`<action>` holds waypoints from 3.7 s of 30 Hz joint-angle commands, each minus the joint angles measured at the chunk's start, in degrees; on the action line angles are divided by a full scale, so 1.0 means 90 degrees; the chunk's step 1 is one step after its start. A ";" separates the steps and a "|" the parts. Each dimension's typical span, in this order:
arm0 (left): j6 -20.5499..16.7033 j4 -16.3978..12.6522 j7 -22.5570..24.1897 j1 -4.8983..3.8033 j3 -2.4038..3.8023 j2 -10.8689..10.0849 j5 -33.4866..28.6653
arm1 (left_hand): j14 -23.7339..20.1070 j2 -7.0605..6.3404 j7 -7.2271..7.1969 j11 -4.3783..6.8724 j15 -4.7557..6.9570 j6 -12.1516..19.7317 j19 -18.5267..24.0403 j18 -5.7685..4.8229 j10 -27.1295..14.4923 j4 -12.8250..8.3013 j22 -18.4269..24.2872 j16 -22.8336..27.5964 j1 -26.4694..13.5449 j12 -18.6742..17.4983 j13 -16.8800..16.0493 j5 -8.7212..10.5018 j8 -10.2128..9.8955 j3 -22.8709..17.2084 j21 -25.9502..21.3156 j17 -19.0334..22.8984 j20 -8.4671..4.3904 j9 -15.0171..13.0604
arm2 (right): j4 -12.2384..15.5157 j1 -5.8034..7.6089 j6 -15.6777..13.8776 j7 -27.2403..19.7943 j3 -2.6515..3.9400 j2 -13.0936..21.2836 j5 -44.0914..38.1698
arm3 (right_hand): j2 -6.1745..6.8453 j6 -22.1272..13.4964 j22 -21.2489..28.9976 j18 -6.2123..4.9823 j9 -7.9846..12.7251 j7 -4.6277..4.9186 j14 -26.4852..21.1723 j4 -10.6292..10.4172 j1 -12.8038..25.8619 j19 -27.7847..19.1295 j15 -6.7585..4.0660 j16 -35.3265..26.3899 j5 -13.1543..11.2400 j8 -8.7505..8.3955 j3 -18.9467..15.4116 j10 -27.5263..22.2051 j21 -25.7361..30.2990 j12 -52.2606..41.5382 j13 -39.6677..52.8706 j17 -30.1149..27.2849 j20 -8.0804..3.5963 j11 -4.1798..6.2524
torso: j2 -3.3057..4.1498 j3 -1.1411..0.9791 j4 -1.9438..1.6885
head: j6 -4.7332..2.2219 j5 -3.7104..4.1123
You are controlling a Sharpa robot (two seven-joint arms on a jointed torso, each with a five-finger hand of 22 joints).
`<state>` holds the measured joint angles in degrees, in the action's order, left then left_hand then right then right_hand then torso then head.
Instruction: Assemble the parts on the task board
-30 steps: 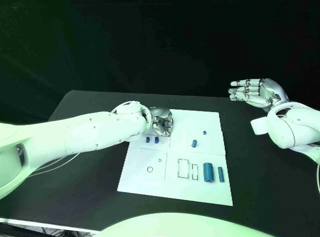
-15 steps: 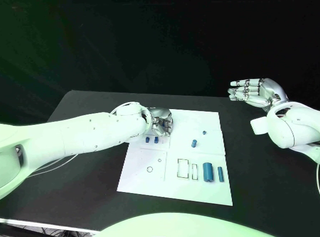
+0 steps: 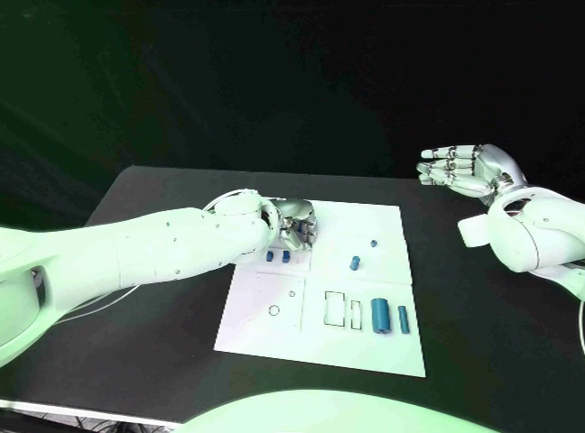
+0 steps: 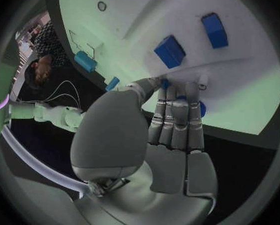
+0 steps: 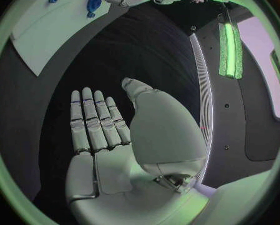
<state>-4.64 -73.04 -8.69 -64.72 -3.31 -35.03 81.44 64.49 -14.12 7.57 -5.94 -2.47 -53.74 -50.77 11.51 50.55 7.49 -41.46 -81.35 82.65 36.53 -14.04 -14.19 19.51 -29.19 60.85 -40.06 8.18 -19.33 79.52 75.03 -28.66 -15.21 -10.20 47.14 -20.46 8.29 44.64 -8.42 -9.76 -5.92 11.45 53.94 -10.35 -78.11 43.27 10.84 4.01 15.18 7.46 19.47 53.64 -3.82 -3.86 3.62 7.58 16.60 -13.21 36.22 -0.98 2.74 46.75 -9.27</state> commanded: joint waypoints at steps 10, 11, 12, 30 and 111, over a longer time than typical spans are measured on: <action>-0.0010 0.0024 -0.0149 0.0026 -0.0024 -0.0015 0.0440 | 0.0006 -0.0147 -0.0012 -0.0031 -0.0010 0.0253 -0.0050 -0.0108 -0.0431 0.0015 0.0014 -0.0064 0.0033 0.0421 -0.0204 0.0029 -0.0097 0.0145 -0.0043 0.0027 0.0014 0.0029 | 0.0002 -0.0003 0.0101 -0.0064 0.0002 0.0005 -0.0018 | -0.0054 0.0036 0.0010 0.0018 0.0007 0.0552 0.0025 0.0042 -0.0005 0.0003 0.0008 -0.0017 -0.0016 -0.0023 0.0008 0.0022 -0.0022 0.0014 0.0000 -0.0009 -0.0004 0.0019 | 0.0000 0.0004 0.0002 | -0.0008 0.0015; -0.0010 0.0023 -0.0149 0.0027 -0.0024 -0.0017 0.0445 | 0.0003 -0.0146 -0.0012 -0.0034 -0.0013 0.0257 -0.0050 -0.0108 -0.0448 0.0017 0.0014 -0.0066 0.0034 0.0432 -0.0209 0.0029 -0.0097 0.0147 -0.0044 0.0029 0.0016 0.0030 | 0.0002 -0.0003 0.0102 -0.0064 0.0002 0.0005 -0.0018 | -0.0054 0.0036 0.0010 0.0018 0.0007 0.0552 0.0025 0.0042 -0.0005 0.0003 0.0008 -0.0017 -0.0016 -0.0023 0.0008 0.0022 -0.0022 0.0014 0.0000 -0.0009 -0.0004 0.0019 | 0.0001 0.0004 0.0002 | -0.0008 0.0018; -0.0007 0.0022 -0.0148 0.0027 -0.0024 -0.0018 0.0449 | -0.0010 -0.0147 -0.0011 -0.0040 -0.0018 0.0265 -0.0049 -0.0109 -0.0482 0.0020 0.0015 -0.0066 0.0037 0.0457 -0.0220 0.0028 -0.0098 0.0153 -0.0047 0.0046 0.0019 0.0030 | 0.0001 -0.0004 0.0102 -0.0065 0.0002 0.0005 -0.0018 | -0.0054 0.0036 0.0010 0.0018 0.0007 0.0552 0.0025 0.0042 -0.0005 0.0003 0.0008 -0.0017 -0.0016 -0.0023 0.0008 0.0022 -0.0022 0.0014 0.0000 -0.0009 -0.0004 0.0019 | 0.0001 0.0006 0.0002 | -0.0008 0.0020; -0.0022 0.0014 -0.0065 0.0041 -0.0024 -0.0012 0.0381 | -0.0080 -0.0076 -0.0023 -0.0061 -0.0041 0.0152 -0.0039 -0.0104 -0.0666 0.0054 0.0007 -0.0094 0.0095 0.0724 -0.0308 -0.0027 0.0007 0.0090 -0.0050 0.0107 0.0047 0.0004 | -0.0001 -0.0011 0.0101 -0.0071 0.0002 0.0007 -0.0018 | -0.0054 0.0036 0.0010 0.0018 0.0007 0.0552 0.0025 0.0042 -0.0005 0.0003 0.0008 -0.0017 -0.0016 -0.0023 0.0008 0.0022 -0.0022 0.0014 0.0000 -0.0009 -0.0004 0.0019 | -0.0001 0.0002 -0.0002 | -0.0012 0.0020; 0.0113 0.0130 -0.0126 0.0143 -0.0046 0.0054 0.0350 | 0.0162 -0.0266 0.0105 -0.0020 0.0010 0.0191 -0.0147 -0.0119 0.0470 0.0224 -0.0033 -0.0158 -0.0004 -0.1000 0.0581 0.0010 -0.0528 -0.0065 -0.0086 0.0048 -0.0028 -0.0098 | 0.0005 -0.0019 0.0100 -0.0059 0.0002 0.0020 -0.0018 | -0.0070 0.0045 0.0030 0.0018 0.0012 0.0551 0.0029 0.0046 0.0011 0.0007 0.0008 -0.0018 -0.0015 -0.0032 0.0013 0.0025 -0.0022 0.0015 0.0000 -0.0025 -0.0004 0.0020 | 0.0003 0.0004 0.0001 | -0.0017 0.0064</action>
<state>-6.30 -72.30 -8.15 -64.15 -3.17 -34.38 83.74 66.01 -16.24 8.39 -4.75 -2.18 -52.31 -52.06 11.15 56.49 9.64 -41.86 -82.91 82.70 29.58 -9.40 -14.19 15.04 -30.11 60.07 -39.75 7.63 -20.29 79.47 74.87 -28.57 -15.20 -10.20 47.31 -20.45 8.29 44.63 -8.21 -9.76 -5.90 11.46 53.94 -10.19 -78.11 43.27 10.84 4.01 15.18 7.46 19.63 53.64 -3.82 -3.86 3.62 7.41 16.60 -13.21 36.24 -0.96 2.76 46.60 -8.70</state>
